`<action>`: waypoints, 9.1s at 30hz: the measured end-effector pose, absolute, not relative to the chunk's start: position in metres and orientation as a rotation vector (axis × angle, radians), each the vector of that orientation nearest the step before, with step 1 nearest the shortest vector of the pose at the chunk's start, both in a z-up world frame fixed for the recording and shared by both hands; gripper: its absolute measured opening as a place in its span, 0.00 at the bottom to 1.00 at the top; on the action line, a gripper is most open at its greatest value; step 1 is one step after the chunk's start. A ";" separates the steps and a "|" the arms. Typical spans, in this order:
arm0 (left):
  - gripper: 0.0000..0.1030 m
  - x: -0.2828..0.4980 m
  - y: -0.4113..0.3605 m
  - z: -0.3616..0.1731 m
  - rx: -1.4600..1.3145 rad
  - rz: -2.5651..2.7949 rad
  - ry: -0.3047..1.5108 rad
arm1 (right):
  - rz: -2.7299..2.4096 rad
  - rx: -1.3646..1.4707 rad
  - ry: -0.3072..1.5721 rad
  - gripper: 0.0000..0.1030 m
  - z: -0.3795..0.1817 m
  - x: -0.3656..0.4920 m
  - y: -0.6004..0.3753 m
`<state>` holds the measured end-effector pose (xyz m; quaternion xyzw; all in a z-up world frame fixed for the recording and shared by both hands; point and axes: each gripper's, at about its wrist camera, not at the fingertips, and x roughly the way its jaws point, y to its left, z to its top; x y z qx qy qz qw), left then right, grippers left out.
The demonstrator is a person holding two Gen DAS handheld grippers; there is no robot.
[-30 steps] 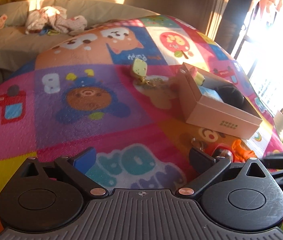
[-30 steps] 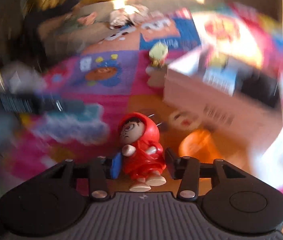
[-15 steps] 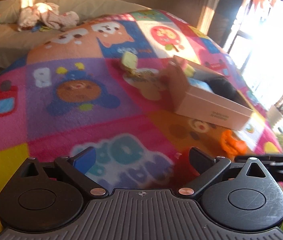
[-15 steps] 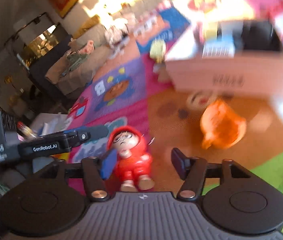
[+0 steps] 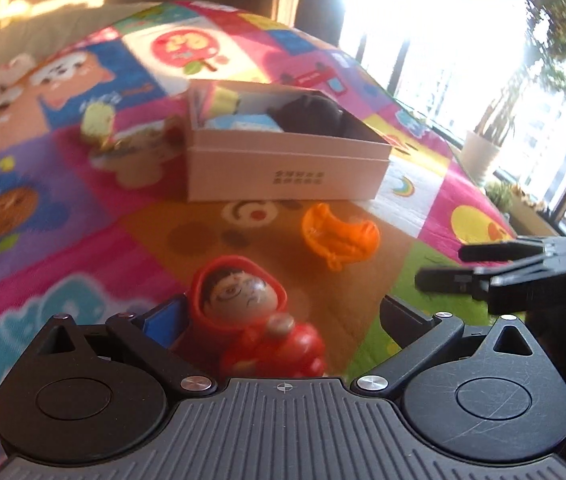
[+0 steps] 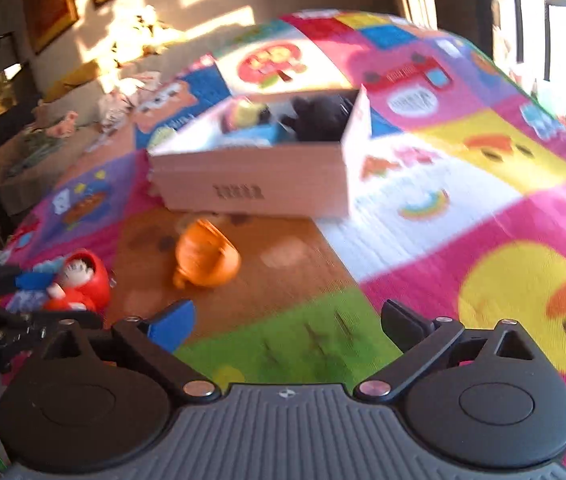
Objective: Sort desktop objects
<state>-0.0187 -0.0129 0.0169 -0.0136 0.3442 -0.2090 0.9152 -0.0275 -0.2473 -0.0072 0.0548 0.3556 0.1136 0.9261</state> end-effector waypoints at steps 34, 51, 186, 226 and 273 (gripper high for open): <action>0.96 -0.026 -0.019 0.011 0.026 -0.335 0.725 | 0.395 -0.180 0.675 0.48 0.017 -0.011 -0.179; 0.60 -0.031 -0.024 0.008 0.098 -0.315 0.724 | 0.375 -0.104 0.690 0.48 0.010 -0.053 -0.204; 0.98 -0.007 0.096 0.002 -0.207 -0.265 0.644 | 0.444 -0.601 0.748 0.27 0.034 0.074 -0.073; 0.98 -0.021 0.092 0.008 -0.178 -0.047 0.588 | 0.289 -0.121 0.520 0.24 0.012 -0.018 -0.192; 0.67 0.007 -0.001 0.005 0.044 -0.219 0.692 | 0.192 0.085 0.503 1.00 -0.008 -0.056 -0.230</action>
